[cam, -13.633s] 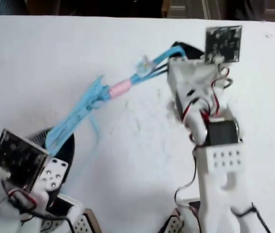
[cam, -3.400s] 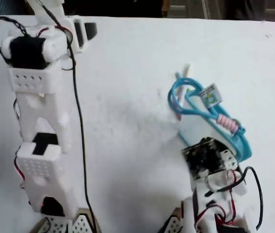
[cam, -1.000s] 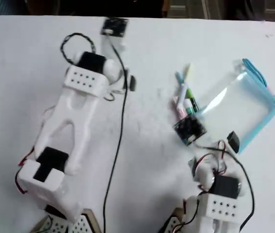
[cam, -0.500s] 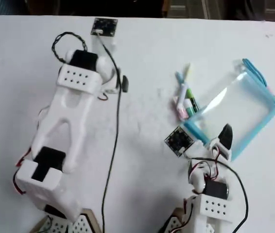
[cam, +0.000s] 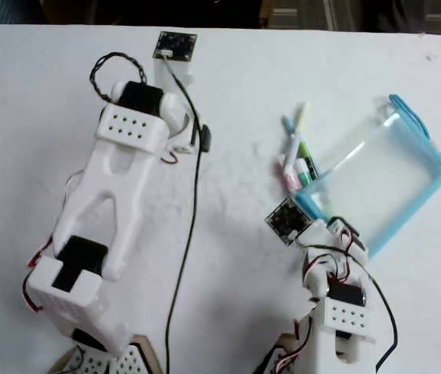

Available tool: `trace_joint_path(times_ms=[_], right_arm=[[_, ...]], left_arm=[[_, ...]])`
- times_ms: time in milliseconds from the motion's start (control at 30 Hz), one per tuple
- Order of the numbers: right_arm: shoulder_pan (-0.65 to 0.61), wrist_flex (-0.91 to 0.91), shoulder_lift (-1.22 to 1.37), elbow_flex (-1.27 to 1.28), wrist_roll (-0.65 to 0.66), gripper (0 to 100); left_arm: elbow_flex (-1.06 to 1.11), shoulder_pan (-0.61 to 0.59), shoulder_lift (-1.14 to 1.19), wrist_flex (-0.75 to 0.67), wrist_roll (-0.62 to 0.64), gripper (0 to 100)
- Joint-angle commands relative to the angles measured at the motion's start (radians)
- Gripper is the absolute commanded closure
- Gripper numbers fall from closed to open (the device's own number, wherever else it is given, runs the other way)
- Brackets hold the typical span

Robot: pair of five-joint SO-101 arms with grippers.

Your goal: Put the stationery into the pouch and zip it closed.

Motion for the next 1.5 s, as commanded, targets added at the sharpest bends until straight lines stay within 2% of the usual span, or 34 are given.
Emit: trace_joint_path(times_ms=[0,233,300,367,467,567,667,733,800,867,933,1000,1067,1300,1467], right_arm=[[0.007,-0.024,0.051,-0.028,0.003,98.1],[0.025,-0.007,-0.074,-0.051,0.003,98.1],[0.019,0.062,-0.156,-0.071,-0.002,98.1],[0.005,0.193,-0.255,-0.132,-0.068,98.1],[-0.081,0.427,-0.420,-0.287,-0.236,98.1],[-0.259,0.644,-0.567,-0.439,-0.350,98.1],[-0.409,0.792,-0.647,-0.494,-0.396,98.1],[-0.400,0.837,-0.644,-0.473,-0.393,98.1],[-0.332,0.834,-0.618,-0.420,-0.370,97.5],[-0.268,0.808,-0.579,-0.354,-0.261,92.3],[-0.194,0.746,-0.547,-0.284,-0.181,80.2],[-0.130,0.657,-0.513,-0.227,-0.157,65.5],[-0.102,0.553,-0.486,-0.172,-0.133,56.2],[-0.096,0.163,-0.308,0.020,-0.084,60.3],[-0.096,0.027,-0.097,-0.017,-0.086,60.3]], left_arm=[[-0.009,-0.001,-0.064,0.005,-0.006,76],[-0.011,-0.012,-0.065,0.005,-0.006,76],[-0.012,-0.030,-0.065,0.005,-0.006,76],[-0.012,-0.064,-0.073,0.006,-0.006,76],[-0.012,-0.107,-0.124,0.020,-0.006,76],[-0.009,-0.136,-0.199,0.025,-0.057,76],[-0.003,-0.176,-0.278,0.026,-0.087,76],[-0.003,-0.214,-0.320,0.026,-0.089,76],[-0.002,-0.248,-0.343,0.026,-0.089,76],[-0.002,-0.271,-0.346,0.035,-0.089,76],[0.000,-0.277,-0.343,0.051,-0.089,76],[0.018,-0.272,-0.348,0.049,-0.089,76],[0.044,-0.272,-0.349,0.032,-0.087,76],[0.115,-0.271,-0.349,-0.005,-0.087,76],[0.115,-0.271,-0.349,0.000,-0.087,76]])
